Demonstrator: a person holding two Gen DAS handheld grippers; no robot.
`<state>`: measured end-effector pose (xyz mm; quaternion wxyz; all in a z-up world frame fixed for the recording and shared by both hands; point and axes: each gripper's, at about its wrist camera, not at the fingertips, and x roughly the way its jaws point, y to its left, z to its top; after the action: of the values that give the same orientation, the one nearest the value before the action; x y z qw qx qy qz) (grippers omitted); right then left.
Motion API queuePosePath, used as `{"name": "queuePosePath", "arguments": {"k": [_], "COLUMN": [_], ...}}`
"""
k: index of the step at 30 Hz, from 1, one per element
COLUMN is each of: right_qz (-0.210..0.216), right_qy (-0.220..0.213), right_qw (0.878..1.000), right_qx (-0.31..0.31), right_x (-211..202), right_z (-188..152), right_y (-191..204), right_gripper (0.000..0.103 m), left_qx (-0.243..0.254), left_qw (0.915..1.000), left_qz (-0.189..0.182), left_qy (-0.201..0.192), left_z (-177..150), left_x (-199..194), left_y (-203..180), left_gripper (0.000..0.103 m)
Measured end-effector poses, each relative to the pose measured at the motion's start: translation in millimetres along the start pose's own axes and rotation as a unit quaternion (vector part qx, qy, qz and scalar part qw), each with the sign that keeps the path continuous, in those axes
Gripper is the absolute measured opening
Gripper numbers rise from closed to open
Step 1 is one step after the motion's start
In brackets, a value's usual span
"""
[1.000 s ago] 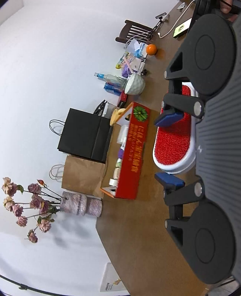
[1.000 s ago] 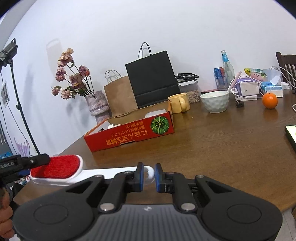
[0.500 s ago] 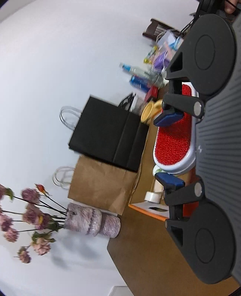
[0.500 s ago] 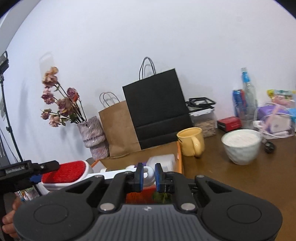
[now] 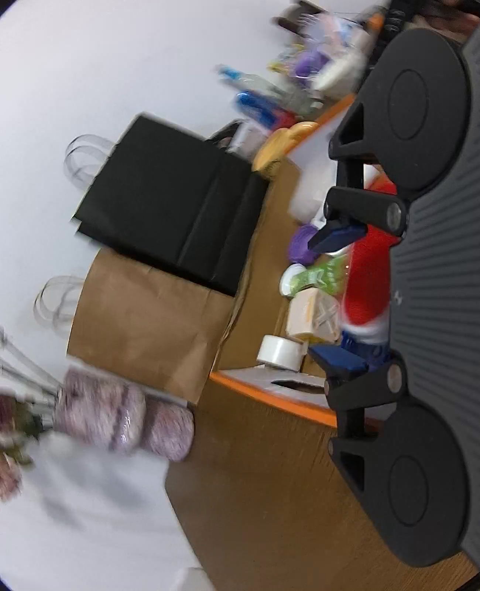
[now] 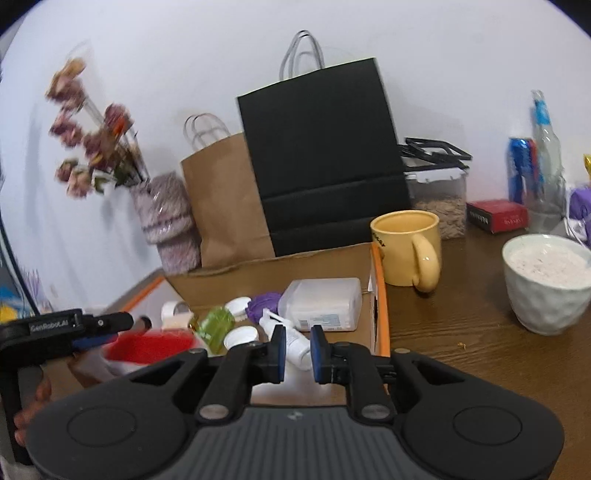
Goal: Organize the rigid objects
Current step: 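Lower the lint brush into the box and open both tools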
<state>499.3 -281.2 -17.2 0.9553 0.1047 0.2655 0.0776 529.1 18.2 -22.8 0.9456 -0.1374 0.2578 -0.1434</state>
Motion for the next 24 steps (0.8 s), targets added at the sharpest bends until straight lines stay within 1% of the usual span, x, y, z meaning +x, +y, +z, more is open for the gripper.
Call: {"name": "queuePosePath", "arguments": {"k": [1,2,3,4,5,7,8,12,14,19,21,22,23,24], "right_qz": [-0.007,-0.009,-0.011,-0.012,-0.015,-0.026,-0.026,-0.014,-0.012,-0.004,0.003,0.009,0.008,0.003], "right_qy": [-0.002,-0.001,-0.003,-0.013,-0.019,-0.026,-0.026,-0.021,-0.023,-0.027,-0.029,-0.032,-0.026,-0.019], "right_qw": [1.0,1.0,1.0,1.0,0.999,0.999,0.999,0.999,0.999,0.999,0.999,0.999,1.0,1.0], "right_qx": [-0.004,-0.009,-0.015,-0.02,-0.023,-0.028,-0.028,-0.034,-0.039,-0.036,-0.032,-0.025,-0.015,-0.01], "right_x": [0.7,0.8,-0.6,-4.0,-6.3,-8.9,-9.2,-7.5,-7.9,-6.7,-4.5,-4.3,-3.5,-4.0], "right_z": [-2.7,-4.3,-5.7,-7.7,-9.0,-11.2,-11.8,-14.1,-15.1,-16.8,-17.9,-18.5,-17.9,-16.9], "right_y": [0.1,0.4,0.6,0.3,0.3,0.2,-0.2,1.8,3.3,3.5,4.0,4.5,5.0,6.6], "right_gripper": [0.018,0.023,0.024,0.028,0.035,0.041,0.042,0.045,0.05,0.051,0.051,0.051,0.051,0.051], "left_qx": [0.007,0.01,0.019,0.025,0.025,0.022,0.02,0.028,0.037,0.054,0.077,0.091,0.093,0.088], "left_qw": [1.0,0.9999,0.9998,0.9996,0.9996,0.9993,0.9991,0.9985,0.9981,0.9967,0.9955,0.9941,0.9924,0.9907], "left_qz": [-0.004,-0.004,0.0,0.009,0.015,0.028,0.034,0.042,0.044,0.053,0.051,0.052,0.07,0.098], "left_qy": [-0.004,-0.004,-0.004,-0.004,-0.004,-0.009,-0.012,-0.02,-0.022,-0.027,-0.021,-0.03,-0.039,-0.035], "left_z": [-2.3,-4.8,-6.8,-8.2,-9.3,-10.2,-10.0,-10.4,-11.2,-13.7,-12.3,-12.1,-11.8,-10.0], "left_x": [-1.5,-2.2,-2.8,-3.1,-2.8,-4.4,-5.4,-8.8,-9.5,-10.5,-11.8,-13.1,-14.3,-15.1], "left_y": [-1.9,-3.7,-6.3,-8.8,-9.5,-8.9,-8.6,-9.8,-11.7,-15.6,-18.7,-20.3,-21.3,-22.1], "left_gripper": [0.067,0.068,0.069,0.07,0.07,0.07,0.07,0.073,0.074,0.076,0.081,0.081,0.081,0.081]}}
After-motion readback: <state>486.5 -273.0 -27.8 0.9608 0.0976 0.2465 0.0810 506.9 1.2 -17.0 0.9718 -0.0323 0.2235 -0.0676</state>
